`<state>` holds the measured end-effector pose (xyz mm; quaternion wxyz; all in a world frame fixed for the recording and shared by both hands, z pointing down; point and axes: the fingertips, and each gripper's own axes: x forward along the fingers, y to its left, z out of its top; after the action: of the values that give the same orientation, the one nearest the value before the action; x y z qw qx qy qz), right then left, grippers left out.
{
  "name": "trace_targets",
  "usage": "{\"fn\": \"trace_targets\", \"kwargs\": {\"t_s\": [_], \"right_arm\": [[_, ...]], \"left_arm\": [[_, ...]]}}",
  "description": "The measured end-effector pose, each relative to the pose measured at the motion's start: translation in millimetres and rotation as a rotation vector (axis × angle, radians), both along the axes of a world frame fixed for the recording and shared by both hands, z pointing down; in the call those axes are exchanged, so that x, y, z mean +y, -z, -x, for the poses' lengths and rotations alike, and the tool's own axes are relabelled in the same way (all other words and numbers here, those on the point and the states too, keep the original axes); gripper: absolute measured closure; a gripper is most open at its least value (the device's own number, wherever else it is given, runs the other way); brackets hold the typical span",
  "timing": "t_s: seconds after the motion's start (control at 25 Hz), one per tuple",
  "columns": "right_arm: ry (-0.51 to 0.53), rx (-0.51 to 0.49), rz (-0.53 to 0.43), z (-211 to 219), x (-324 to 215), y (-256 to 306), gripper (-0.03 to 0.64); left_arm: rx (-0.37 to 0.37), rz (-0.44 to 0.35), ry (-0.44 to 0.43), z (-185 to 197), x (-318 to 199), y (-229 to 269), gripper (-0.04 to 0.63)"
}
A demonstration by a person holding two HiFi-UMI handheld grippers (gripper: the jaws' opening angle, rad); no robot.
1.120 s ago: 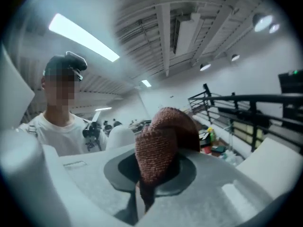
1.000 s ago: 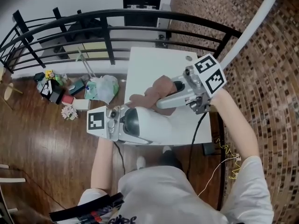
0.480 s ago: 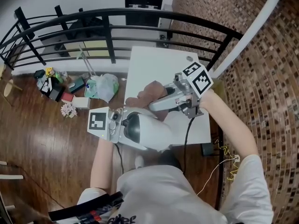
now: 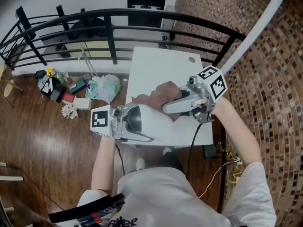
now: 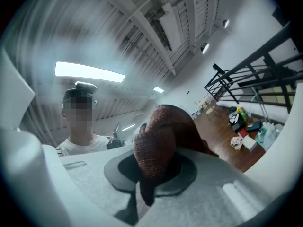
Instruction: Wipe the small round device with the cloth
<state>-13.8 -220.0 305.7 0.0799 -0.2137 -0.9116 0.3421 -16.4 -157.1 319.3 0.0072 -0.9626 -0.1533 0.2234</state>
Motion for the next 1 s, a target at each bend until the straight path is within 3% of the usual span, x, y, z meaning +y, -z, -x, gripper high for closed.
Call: {"fn": "trace_targets", "kwargs": {"t_s": [0.16, 0.36, 0.56, 0.72, 0.84, 1.0], "right_arm": [[-0.043, -0.020, -0.065, -11.2, 4.0, 18.5, 0.594], [-0.078, 0.006, -0.205, -16.0, 19.9, 29.2, 0.594], [-0.076, 0.124, -0.368, -1.7, 44.0, 11.6, 0.594], [-0.098, 0.258, -0.482, 6.9, 49.7, -20.7, 0.594], [-0.102, 0.211, -0.408, 5.8, 55.1, -22.1, 0.594], [-0.220, 0.004, -0.237, -19.8, 27.5, 17.5, 0.592]], "left_arm": [[0.036, 0.069, 0.061, -1.5, -17.4, 0.8, 0.258], [0.017, 0.146, 0.181, -6.8, -46.3, -3.7, 0.258], [0.006, 0.241, 0.321, -7.8, -73.4, -3.6, 0.258], [-0.008, 0.309, 0.366, -5.7, -86.8, -12.4, 0.258], [0.012, 0.348, 0.367, -3.7, -87.8, -15.6, 0.258], [0.014, 0.344, 0.313, -1.3, -79.5, -16.3, 0.258]]}}
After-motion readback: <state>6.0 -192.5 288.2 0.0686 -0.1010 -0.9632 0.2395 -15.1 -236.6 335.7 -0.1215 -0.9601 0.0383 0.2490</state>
